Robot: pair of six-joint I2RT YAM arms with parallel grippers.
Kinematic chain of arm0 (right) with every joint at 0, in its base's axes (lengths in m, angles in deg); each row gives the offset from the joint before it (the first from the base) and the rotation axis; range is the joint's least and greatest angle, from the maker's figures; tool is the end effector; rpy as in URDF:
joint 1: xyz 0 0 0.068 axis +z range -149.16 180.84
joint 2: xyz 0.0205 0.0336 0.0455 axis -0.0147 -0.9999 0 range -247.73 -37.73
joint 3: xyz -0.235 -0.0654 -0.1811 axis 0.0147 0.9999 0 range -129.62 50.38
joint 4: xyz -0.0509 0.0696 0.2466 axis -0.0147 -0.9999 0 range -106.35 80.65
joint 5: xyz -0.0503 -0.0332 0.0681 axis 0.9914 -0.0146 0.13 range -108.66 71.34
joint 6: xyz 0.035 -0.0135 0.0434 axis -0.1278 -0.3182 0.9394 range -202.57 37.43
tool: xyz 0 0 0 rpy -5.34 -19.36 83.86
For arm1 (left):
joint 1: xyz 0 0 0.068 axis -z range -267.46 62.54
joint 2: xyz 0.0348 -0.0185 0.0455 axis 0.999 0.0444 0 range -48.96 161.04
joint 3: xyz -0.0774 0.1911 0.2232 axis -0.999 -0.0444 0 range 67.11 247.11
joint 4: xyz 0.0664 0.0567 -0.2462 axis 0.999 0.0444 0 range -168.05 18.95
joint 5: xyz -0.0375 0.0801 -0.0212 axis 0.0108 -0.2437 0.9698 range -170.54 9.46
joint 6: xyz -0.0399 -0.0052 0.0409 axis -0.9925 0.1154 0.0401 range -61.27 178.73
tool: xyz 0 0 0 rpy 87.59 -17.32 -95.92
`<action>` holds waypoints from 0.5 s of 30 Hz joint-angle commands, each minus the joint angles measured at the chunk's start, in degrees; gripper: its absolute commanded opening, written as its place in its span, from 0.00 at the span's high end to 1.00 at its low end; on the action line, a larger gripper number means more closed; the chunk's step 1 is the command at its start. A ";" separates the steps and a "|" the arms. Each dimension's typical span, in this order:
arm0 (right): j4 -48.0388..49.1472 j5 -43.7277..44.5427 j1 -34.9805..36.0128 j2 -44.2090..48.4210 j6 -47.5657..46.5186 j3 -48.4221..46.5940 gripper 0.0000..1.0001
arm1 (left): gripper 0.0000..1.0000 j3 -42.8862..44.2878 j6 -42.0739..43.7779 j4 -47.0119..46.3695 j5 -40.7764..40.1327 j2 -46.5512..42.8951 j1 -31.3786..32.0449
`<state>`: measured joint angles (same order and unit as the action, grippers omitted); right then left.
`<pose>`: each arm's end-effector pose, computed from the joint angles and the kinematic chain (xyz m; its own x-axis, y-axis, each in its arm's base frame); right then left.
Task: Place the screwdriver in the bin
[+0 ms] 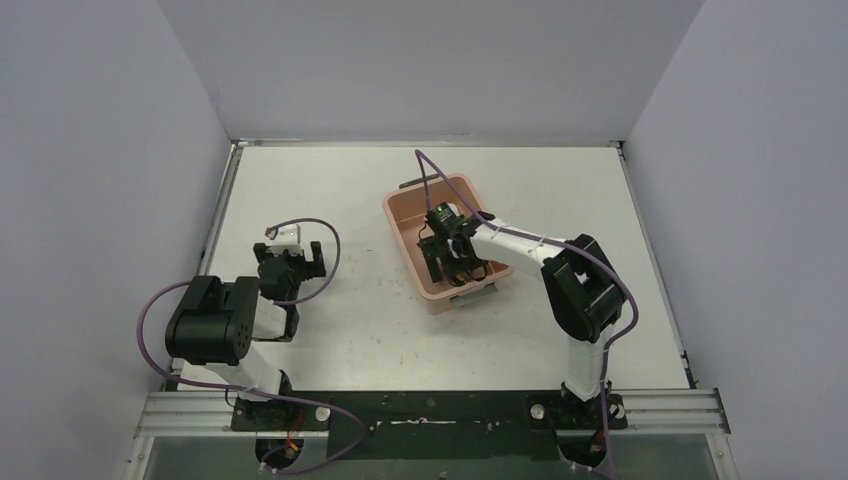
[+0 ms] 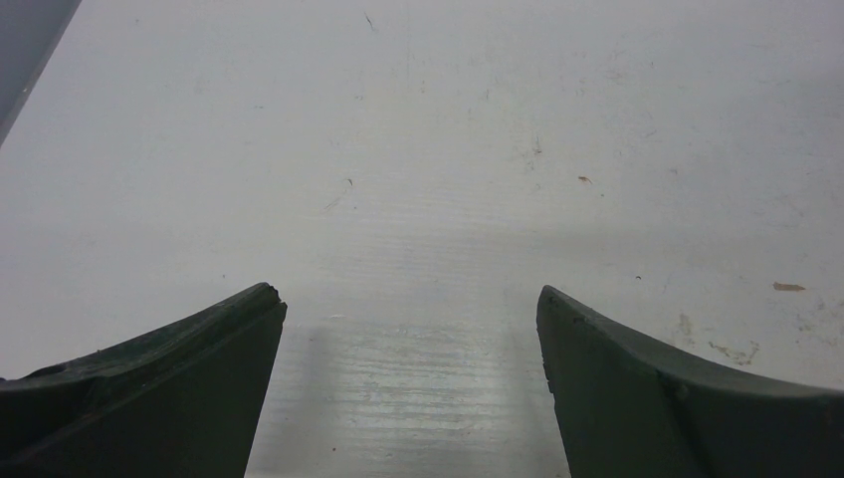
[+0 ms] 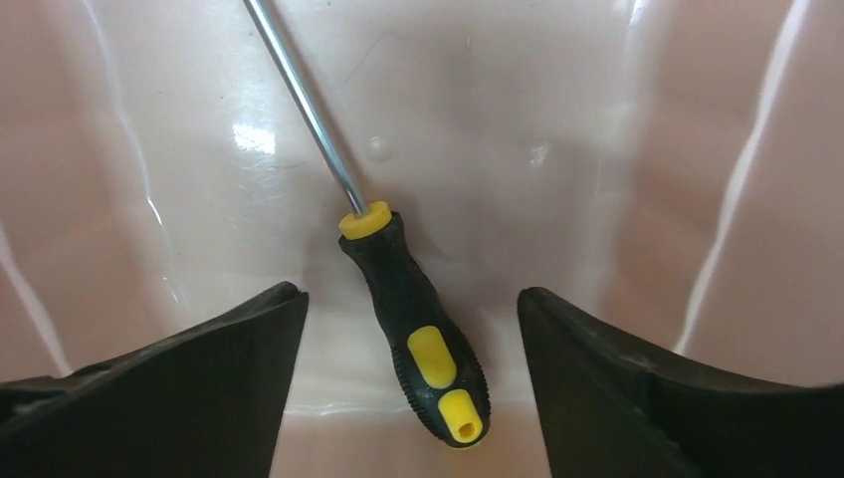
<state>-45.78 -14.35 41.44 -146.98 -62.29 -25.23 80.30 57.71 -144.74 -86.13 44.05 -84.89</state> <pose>0.3009 0.2538 0.1996 -0.8876 -0.3057 -0.3444 -0.3431 0.9379 0.0518 0.2492 -0.0072 0.1527 -0.2260 -0.0077 -0.9741 -0.0543 0.9985 0.0047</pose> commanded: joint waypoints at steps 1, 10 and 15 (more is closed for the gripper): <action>-1.30 3.99 0.36 5.68 -0.84 -5.05 0.16 | 0.03 1.16 -0.16 -3.16 -0.09 -0.58 0.07; -0.77 6.77 -0.60 19.36 -5.86 -9.90 0.00 | 0.03 1.15 -0.21 -3.17 -0.05 -0.64 0.07; 6.72 7.38 -7.19 29.82 -8.30 -3.86 0.00 | 0.03 1.14 -0.21 -3.13 -0.08 -0.63 0.07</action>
<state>-45.67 -10.30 39.69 -124.45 -67.69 -32.58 80.30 57.71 -144.76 -86.13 44.05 -84.89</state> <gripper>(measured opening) 0.999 0.971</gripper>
